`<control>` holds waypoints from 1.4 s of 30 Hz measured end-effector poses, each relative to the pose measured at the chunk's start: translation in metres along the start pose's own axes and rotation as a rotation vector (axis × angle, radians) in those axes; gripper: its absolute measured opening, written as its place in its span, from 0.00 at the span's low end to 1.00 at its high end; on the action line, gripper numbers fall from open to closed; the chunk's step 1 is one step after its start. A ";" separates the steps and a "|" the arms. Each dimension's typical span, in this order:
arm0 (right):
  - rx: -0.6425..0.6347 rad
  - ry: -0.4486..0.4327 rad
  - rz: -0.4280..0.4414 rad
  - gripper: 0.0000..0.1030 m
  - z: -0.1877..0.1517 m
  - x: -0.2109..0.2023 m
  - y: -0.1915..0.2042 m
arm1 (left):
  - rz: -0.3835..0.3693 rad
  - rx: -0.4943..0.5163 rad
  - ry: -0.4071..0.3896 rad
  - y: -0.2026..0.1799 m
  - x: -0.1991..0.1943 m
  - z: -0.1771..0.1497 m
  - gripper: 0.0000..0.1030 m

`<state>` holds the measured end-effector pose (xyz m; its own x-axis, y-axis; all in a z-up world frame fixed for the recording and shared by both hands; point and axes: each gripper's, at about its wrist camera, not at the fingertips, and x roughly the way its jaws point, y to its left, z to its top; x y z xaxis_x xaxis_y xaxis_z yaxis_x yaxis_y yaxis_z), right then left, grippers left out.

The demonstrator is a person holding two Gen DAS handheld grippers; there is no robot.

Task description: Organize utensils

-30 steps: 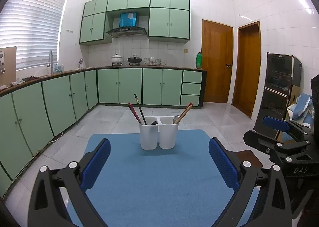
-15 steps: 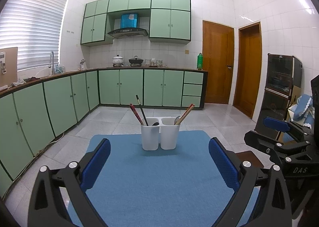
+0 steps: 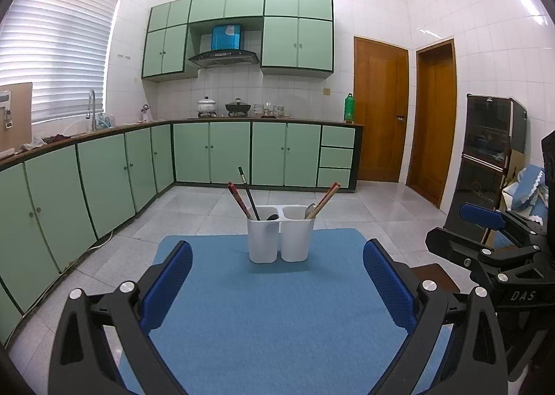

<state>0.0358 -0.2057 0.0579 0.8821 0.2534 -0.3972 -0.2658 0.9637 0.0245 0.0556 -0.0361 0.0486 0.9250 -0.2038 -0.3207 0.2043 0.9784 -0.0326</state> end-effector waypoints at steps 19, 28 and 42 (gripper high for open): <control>0.002 0.002 0.003 0.95 0.000 0.001 0.003 | 0.003 0.001 0.004 0.000 0.000 -0.001 0.94; 0.004 0.003 0.004 0.95 0.000 0.001 0.003 | 0.003 0.002 0.003 0.000 0.000 0.000 0.94; 0.005 0.005 0.004 0.95 0.000 0.002 0.003 | 0.003 0.002 0.005 0.000 0.000 0.000 0.94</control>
<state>0.0363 -0.2020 0.0575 0.8792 0.2569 -0.4013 -0.2674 0.9631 0.0306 0.0558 -0.0361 0.0487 0.9241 -0.2006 -0.3252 0.2021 0.9789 -0.0295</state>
